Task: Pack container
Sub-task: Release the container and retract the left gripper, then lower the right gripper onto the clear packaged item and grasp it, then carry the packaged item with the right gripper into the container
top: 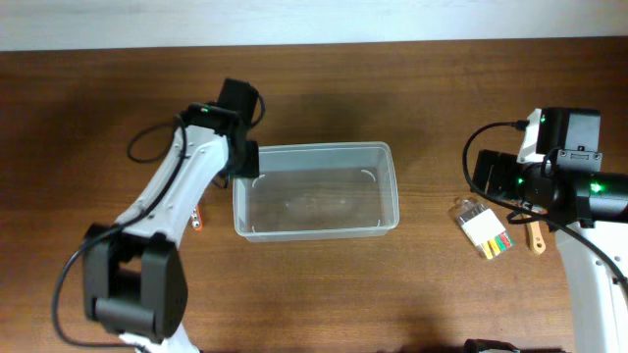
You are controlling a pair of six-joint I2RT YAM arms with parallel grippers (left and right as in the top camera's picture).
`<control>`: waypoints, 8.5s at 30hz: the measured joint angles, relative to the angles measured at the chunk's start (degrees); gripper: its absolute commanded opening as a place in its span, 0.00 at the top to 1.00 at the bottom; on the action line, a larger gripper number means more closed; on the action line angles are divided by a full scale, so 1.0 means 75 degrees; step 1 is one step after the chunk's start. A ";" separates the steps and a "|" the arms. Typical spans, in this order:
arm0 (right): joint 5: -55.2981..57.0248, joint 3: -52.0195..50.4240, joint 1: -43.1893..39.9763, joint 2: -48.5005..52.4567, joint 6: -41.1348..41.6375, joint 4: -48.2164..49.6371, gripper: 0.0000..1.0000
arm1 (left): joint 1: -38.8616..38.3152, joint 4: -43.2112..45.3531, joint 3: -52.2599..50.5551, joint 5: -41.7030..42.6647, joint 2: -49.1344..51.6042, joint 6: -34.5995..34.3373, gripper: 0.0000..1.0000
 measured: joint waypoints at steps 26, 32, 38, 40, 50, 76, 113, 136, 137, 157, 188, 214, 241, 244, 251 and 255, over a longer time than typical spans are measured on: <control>0.0801 0.1157 -0.1486 -0.0213 -0.0283 -0.3442 0.01 | 0.3150 -0.1274 0.0309 0.0493 -0.2792 -0.0396 0.28; 0.0347 0.2090 -0.2017 -0.0871 -0.0280 -0.4430 0.01 | 0.3153 -0.1119 0.0309 0.0525 -0.2792 -0.0423 0.28; -0.0283 0.1792 -0.2020 -0.1582 -0.0423 -0.4584 0.02 | 0.3153 -0.1058 0.0309 0.0548 -0.2792 -0.0504 0.28; -0.0353 0.1559 -0.2022 -0.1550 -0.0560 -0.4322 0.01 | 0.3150 -0.1049 0.0309 0.0548 -0.2792 -0.0522 0.28; -0.0364 -0.0213 -0.2022 0.0353 -0.1632 -0.1769 0.02 | 0.3153 -0.1000 0.0309 0.0545 -0.2792 -0.0539 0.28; 0.0778 -0.0991 -0.0015 0.3774 -0.3620 0.0554 0.01 | 0.3153 -0.0807 0.0306 0.0539 -0.2792 -0.0562 0.28; 0.0256 -0.2463 -0.0318 0.3716 -0.3430 0.2518 0.00 | 0.3153 -0.0796 0.0309 0.0510 -0.2792 -0.0562 0.28; -0.0140 -0.2524 -0.0801 0.3716 -0.3401 0.2582 0.32 | 0.3150 -0.0799 0.0309 0.0510 -0.2792 -0.0562 0.28; -0.0137 -0.2524 -0.0801 0.3716 -0.3398 0.2582 0.34 | 0.3153 -0.0799 0.0309 0.0510 -0.2792 -0.0562 0.28; -0.0050 -0.2509 -0.0801 0.3614 -0.3258 0.2742 0.70 | 0.3153 -0.0799 0.0309 0.0507 -0.2792 -0.0562 0.28; -0.0023 0.0169 -0.0708 0.3710 -0.3279 0.1262 0.96 | 0.3153 -0.0799 0.0309 0.0326 -0.2792 -0.0562 0.28; -0.0469 0.3960 0.5674 0.3969 -0.5531 -0.0749 0.96 | 0.3153 -0.0799 0.0309 0.0309 -0.2792 -0.0562 0.27; -0.0577 0.3290 0.5493 0.6802 -0.5779 0.0239 0.64 | 0.3153 -0.0799 0.0309 0.0312 -0.2792 -0.0562 0.28; -0.0577 0.3290 0.5493 0.6802 -0.5785 0.0239 0.56 | 0.3153 -0.0799 0.0309 0.0309 -0.2792 -0.0562 0.28; -0.0580 0.3290 0.5493 0.6802 -0.5759 0.0236 0.31 | 0.3153 -0.0799 0.0309 0.0309 -0.2792 -0.0562 0.28; -0.0580 0.3290 0.5493 0.6802 -0.5764 0.0236 0.20 | 0.3153 -0.0801 0.0309 0.0309 -0.2792 -0.0562 0.28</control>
